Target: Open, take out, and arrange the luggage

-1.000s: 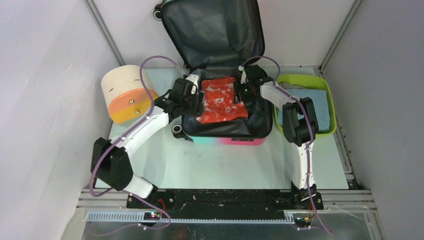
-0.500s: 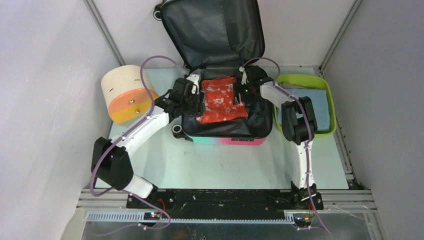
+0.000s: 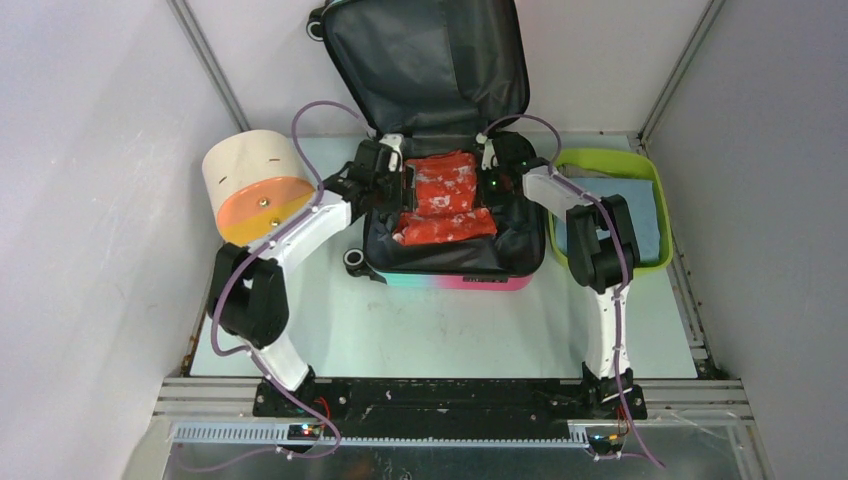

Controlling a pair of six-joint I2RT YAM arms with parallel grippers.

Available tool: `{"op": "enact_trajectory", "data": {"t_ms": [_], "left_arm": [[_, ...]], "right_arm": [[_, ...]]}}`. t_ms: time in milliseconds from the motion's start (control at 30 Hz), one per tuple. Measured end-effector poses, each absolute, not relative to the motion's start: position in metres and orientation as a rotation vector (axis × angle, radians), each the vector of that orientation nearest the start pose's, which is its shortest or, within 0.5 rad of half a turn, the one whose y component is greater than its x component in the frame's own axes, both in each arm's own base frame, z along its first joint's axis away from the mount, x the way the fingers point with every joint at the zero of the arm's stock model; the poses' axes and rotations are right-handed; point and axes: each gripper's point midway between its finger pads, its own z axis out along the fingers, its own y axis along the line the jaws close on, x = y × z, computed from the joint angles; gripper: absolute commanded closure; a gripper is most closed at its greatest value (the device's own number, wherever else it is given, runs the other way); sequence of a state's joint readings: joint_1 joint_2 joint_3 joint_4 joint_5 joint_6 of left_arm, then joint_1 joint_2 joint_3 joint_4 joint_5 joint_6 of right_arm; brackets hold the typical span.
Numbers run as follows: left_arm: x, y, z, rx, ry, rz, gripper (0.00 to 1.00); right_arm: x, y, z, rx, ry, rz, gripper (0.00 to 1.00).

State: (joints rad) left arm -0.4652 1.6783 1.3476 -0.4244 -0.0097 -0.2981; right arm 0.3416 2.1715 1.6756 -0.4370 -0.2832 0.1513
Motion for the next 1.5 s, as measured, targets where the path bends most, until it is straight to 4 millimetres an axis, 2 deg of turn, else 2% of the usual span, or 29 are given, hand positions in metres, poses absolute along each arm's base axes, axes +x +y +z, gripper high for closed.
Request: {"op": "enact_trajectory", "data": {"t_ms": [200, 267, 467, 567, 800, 1067, 1333, 1400, 1467, 1500], "left_arm": [[0.436, -0.216, 0.168, 0.134, 2.293, -0.443, 0.28], [0.445, -0.221, 0.165, 0.123, 2.287, -0.455, 0.27], [0.459, -0.232, 0.125, 0.093, 2.331, -0.478, 0.27], [0.466, -0.237, 0.106, 0.075, 2.345, -0.503, 0.29], [0.483, -0.248, 0.082, 0.009, 2.325, -0.571, 0.29], [0.477, -0.251, 0.055, -0.051, 2.324, -0.63, 0.29], [0.475, -0.259, 0.053, -0.151, 2.293, -0.73, 0.32], [0.473, -0.26, 0.05, -0.177, 2.29, -0.748, 0.34], [0.474, -0.263, 0.049, -0.193, 2.289, -0.768, 0.41], [0.474, -0.264, 0.049, -0.199, 2.289, -0.778, 0.48]], "right_arm": [[0.471, 0.22, 0.072, -0.415, 2.457, 0.504, 1.0], [0.473, 0.216, 0.078, -0.415, 2.444, 0.491, 1.0], [0.477, 0.198, 0.076, -0.39, 2.459, 0.467, 1.0], [0.477, 0.196, 0.076, -0.389, 2.461, 0.466, 1.0], [0.478, 0.194, 0.075, -0.388, 2.461, 0.462, 1.0], [0.478, 0.194, 0.075, -0.388, 2.462, 0.462, 1.0], [0.478, 0.194, 0.075, -0.383, 2.464, 0.459, 1.0], [0.478, 0.194, 0.075, -0.381, 2.465, 0.458, 1.0], [0.477, 0.194, 0.075, -0.379, 2.467, 0.456, 1.0], [0.477, 0.194, 0.075, -0.379, 2.467, 0.455, 1.0]]}}
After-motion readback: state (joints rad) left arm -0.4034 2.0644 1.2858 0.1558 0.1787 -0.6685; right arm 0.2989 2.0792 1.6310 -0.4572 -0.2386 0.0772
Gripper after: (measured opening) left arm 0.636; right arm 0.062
